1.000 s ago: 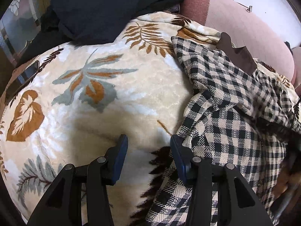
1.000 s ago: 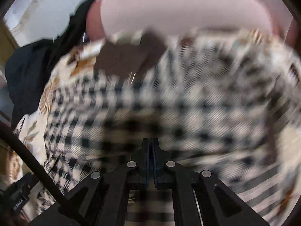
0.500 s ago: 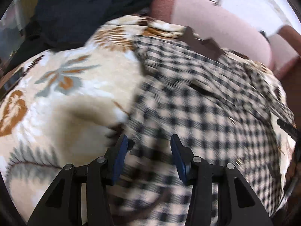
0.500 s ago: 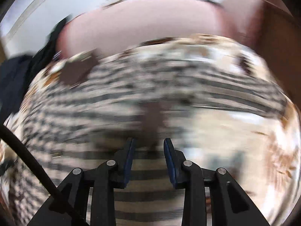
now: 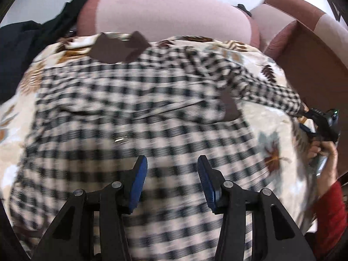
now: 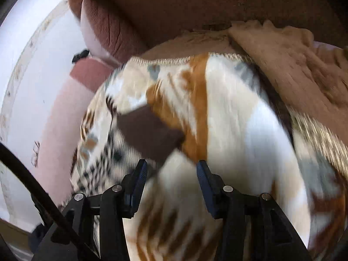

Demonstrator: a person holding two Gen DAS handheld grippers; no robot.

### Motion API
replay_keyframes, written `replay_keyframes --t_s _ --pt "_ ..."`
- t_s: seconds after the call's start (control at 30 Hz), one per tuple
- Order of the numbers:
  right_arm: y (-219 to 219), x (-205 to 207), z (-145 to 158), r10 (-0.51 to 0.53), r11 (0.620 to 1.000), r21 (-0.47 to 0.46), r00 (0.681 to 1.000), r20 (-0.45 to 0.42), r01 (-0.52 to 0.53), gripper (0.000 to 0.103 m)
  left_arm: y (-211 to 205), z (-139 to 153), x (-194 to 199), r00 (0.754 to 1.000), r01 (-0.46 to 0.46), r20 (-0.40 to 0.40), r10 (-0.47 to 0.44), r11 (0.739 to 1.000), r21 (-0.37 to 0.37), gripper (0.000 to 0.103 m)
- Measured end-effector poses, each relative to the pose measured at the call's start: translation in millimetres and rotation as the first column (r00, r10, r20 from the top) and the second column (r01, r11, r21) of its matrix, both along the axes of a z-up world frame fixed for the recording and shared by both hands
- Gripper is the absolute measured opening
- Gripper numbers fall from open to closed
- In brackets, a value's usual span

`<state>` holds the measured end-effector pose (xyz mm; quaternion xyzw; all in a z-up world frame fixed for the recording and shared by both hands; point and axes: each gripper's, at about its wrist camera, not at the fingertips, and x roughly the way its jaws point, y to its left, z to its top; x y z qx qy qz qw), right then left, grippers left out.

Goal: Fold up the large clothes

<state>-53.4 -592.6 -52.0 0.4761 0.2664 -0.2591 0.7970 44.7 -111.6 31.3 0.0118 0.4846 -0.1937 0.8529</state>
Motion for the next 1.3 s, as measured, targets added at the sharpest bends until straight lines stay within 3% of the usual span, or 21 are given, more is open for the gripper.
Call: replay_keyframes --t_s 0.1,0.13,0.17,0.3,0.4,0.5,0.57,0.6,0.63,0.73,0.83,0.97,1.0,1.07,1.17,1.23,1.3 --pt "-4 10 2 0.035 0.999 -0.042 0.999 0.014 -0.035 0.051 -23 0 6 1.0 0.006 -0.009 -0.006 1.0 -0.007 0.047" --pt "-5 15 3 0.068 0.997 -0.039 0.997 0.03 -0.067 0.032 -28 1 8 1.0 0.006 -0.007 -0.006 1.0 -0.011 0.047" --pt "-4 20 1 0.09 0.996 -0.021 0.995 0.039 -0.09 0.007 -33 3 11 1.0 0.005 -0.005 -0.005 1.0 -0.015 0.047" --pt "4 29 11 0.149 0.988 -0.044 0.987 0.065 -0.146 0.007 -45 13 19 1.0 -0.004 0.008 0.004 0.999 -0.05 0.047" --pt "22 31 32 0.235 0.971 -0.068 0.963 0.133 -0.227 0.007 -47 19 23 1.0 -0.004 0.011 0.005 0.997 -0.08 0.047" --pt "63 49 54 0.42 0.908 -0.108 0.886 0.196 -0.406 0.007 -44 24 25 1.0 0.0 0.009 0.001 0.993 -0.115 0.051" --pt "109 67 63 0.581 0.813 -0.132 0.787 0.208 -0.566 0.007 -38 25 27 1.0 -0.014 0.008 0.015 0.989 -0.145 0.059" --pt "125 73 63 0.625 0.78 -0.134 0.752 0.209 -0.611 0.007 -35 24 27 1.0 -0.023 0.007 0.024 0.988 -0.152 0.061" --pt "149 81 63 0.689 0.723 -0.131 0.694 0.208 -0.678 0.007 -32 23 29 0.999 -0.03 0.004 0.031 0.987 -0.155 0.061" --pt "203 96 57 0.805 0.59 -0.133 0.567 0.174 -0.797 0.007 -27 19 33 0.999 -0.04 -0.006 0.04 0.987 -0.154 0.061" --pt "235 106 41 0.869 0.492 -0.104 0.48 0.125 -0.864 0.007 -28 14 40 0.999 -0.04 -0.017 0.038 0.986 -0.162 0.066" --pt "248 114 29 0.895 0.446 -0.106 0.446 0.026 -0.889 0.014 -30 0 60 0.995 -0.057 -0.094 0.034 0.968 -0.244 0.067" --pt "247 113 30 0.9 0.435 -0.103 0.433 0.037 -0.895 0.018 -30 -5 66 0.992 -0.069 -0.124 0.037 0.96 -0.271 0.067" --pt "242 108 41 0.908 0.42 -0.118 0.414 0.071 -0.9 0.036 -30 -10 73 0.987 -0.083 -0.154 0.037 0.949 -0.305 0.067" --pt "220 99 52 0.912 0.408 -0.138 0.395 0.112 -0.902 0.046 -35 -13 78 0.985 -0.082 -0.169 0.024 0.935 -0.346 0.067" --pt "200 94 53 0.88 0.473 -0.129 0.458 0.129 -0.872 0.046 -43 -13 77 0.987 -0.06 -0.159 0.004 0.934 -0.352 0.067" --pt "180 89 45 0.827 0.559 -0.095 0.544 0.141 -0.824 0.047 -55 -16 75 0.989 -0.04 -0.148 -0.008 0.948 -0.317 0.067"
